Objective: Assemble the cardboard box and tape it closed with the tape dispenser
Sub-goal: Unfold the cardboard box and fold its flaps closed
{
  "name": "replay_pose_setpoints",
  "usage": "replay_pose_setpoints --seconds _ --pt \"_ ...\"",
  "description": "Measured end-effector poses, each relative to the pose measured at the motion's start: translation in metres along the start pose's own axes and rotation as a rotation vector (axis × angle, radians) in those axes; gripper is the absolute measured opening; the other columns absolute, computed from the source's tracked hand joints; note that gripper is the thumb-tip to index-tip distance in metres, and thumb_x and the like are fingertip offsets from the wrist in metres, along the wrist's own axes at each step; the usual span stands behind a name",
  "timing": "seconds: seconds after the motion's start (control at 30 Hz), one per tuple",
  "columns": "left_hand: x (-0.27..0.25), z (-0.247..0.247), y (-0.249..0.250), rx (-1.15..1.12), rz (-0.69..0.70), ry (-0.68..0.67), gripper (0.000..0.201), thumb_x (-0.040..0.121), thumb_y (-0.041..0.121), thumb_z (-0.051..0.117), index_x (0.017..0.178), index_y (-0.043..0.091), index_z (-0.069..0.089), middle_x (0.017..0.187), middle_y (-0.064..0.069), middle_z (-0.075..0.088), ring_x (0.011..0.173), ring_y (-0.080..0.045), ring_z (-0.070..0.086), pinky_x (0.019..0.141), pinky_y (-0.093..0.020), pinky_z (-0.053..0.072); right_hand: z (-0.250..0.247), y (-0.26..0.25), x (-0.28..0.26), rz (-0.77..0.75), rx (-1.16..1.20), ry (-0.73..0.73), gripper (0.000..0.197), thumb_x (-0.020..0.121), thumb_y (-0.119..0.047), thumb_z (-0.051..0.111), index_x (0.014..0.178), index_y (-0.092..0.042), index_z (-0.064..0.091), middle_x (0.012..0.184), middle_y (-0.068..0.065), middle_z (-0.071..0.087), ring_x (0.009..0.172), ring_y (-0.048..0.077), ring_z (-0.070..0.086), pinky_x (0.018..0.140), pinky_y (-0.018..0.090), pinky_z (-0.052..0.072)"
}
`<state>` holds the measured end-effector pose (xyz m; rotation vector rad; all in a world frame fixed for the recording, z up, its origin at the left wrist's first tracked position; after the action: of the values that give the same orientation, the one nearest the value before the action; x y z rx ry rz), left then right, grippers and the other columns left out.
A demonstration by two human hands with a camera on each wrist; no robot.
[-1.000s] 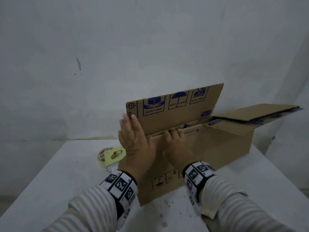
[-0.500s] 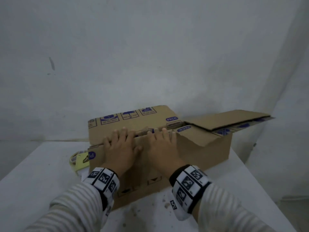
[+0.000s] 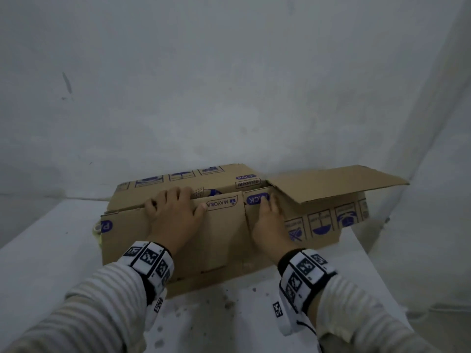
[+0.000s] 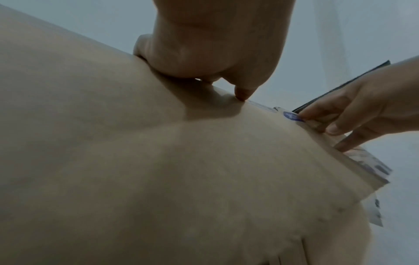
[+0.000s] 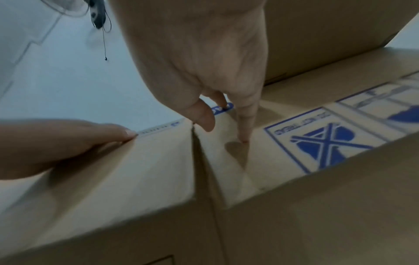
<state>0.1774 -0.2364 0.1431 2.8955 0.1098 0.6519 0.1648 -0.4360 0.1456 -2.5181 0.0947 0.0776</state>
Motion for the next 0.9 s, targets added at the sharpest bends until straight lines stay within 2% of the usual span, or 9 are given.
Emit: replay_pose_setpoints --seconds 0.07,0.13,0.27,0.37,0.5,0.57,0.67,0.77,0.9 --pt "0.002 0.003 0.014 0.004 0.049 0.01 0.043 0.086 0.056 0.041 0.12 0.03 0.046 0.127 -0.002 0.049 0.121 -0.027 0.041 0.099 -0.048 0.027 -0.007 0.011 0.012 -0.065 -0.033 0.035 0.071 0.093 0.004 0.035 0.154 -0.016 0.003 0.161 -0.003 -0.012 0.147 0.027 0.012 0.115 0.037 0.031" --pt "0.005 0.006 0.029 0.011 0.098 0.002 0.044 0.085 0.057 0.042 0.121 0.032 0.045 0.128 -0.001 0.048 0.121 -0.027 0.04 0.099 -0.047 0.028 -0.015 0.018 0.023 -0.103 -0.081 0.054 0.071 0.095 0.001 0.038 0.153 -0.017 0.003 0.161 -0.002 -0.007 0.146 0.026 0.014 0.116 0.037 0.029" --pt "0.013 0.014 0.062 0.082 0.178 -0.084 0.051 0.087 0.06 0.039 0.134 0.039 0.039 0.144 -0.003 0.036 0.132 -0.033 0.029 0.105 -0.054 0.022 -0.02 0.023 0.033 -0.131 -0.181 -0.028 0.071 0.097 -0.005 0.042 0.154 -0.02 0.003 0.161 -0.001 -0.01 0.148 0.027 0.004 0.118 0.035 0.02" --pt "0.02 0.017 0.083 0.062 0.123 -0.129 0.046 0.087 0.061 0.038 0.127 0.04 0.043 0.143 -0.001 0.035 0.134 -0.035 0.025 0.105 -0.059 0.018 -0.014 0.028 0.03 -0.156 -0.161 -0.057 0.071 0.096 -0.012 0.045 0.153 -0.021 0.004 0.161 -0.002 -0.01 0.148 0.026 0.002 0.118 0.036 0.018" --pt "0.024 0.019 0.097 -0.021 -0.003 -0.155 0.033 0.087 0.061 0.04 0.11 0.04 0.051 0.137 0.002 0.04 0.132 -0.034 0.025 0.105 -0.065 0.013 -0.021 0.039 0.022 -0.17 0.056 0.128 0.071 0.095 -0.018 0.051 0.153 -0.022 0.01 0.157 0.007 0.018 0.141 0.027 0.025 0.112 0.037 0.031" --pt "0.023 0.02 0.097 -0.045 -0.017 -0.154 0.029 0.086 0.061 0.042 0.105 0.041 0.052 0.137 0.003 0.041 0.134 -0.034 0.023 0.106 -0.068 0.01 -0.032 0.042 0.022 -0.165 0.1 0.262 0.07 0.094 -0.02 0.053 0.151 -0.02 0.014 0.155 0.01 0.016 0.139 0.028 0.031 0.11 0.035 0.034" --pt "0.021 0.018 0.095 -0.073 -0.016 -0.15 0.026 0.086 0.06 0.044 0.1 0.041 0.053 0.138 0.004 0.04 0.136 -0.032 0.02 0.106 -0.069 0.009 -0.047 0.042 0.031 -0.219 0.06 0.326 0.074 0.094 -0.021 0.054 0.152 -0.016 0.009 0.16 0.006 0.0 0.146 0.026 0.017 0.115 0.034 0.028" --pt "0.017 0.016 0.095 -0.095 -0.007 -0.165 0.026 0.086 0.06 0.044 0.101 0.041 0.053 0.145 0.004 0.036 0.141 -0.034 0.014 0.106 -0.07 0.005 -0.059 0.039 0.046 -0.227 -0.064 0.269 0.072 0.095 -0.028 0.052 0.153 -0.017 0.009 0.161 0.003 -0.007 0.148 0.025 0.006 0.117 0.037 0.024" --pt "0.012 0.014 0.094 -0.117 0.029 -0.168 0.025 0.087 0.059 0.044 0.1 0.04 0.053 0.147 0.004 0.033 0.142 -0.034 0.011 0.107 -0.071 0.002 -0.068 0.036 0.06 -0.119 -0.236 0.126 0.067 0.097 -0.041 0.042 0.153 -0.022 0.01 0.162 -0.001 -0.006 0.149 0.024 0.0 0.119 0.046 0.015"
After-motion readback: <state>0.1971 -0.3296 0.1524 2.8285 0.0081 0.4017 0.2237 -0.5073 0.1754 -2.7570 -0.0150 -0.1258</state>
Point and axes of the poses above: each hand's wrist, its own x-axis towards the middle knuckle, its own z-axis out of the palm, y = z × x, the point moved 1 cm from there along x, towards the middle knuckle
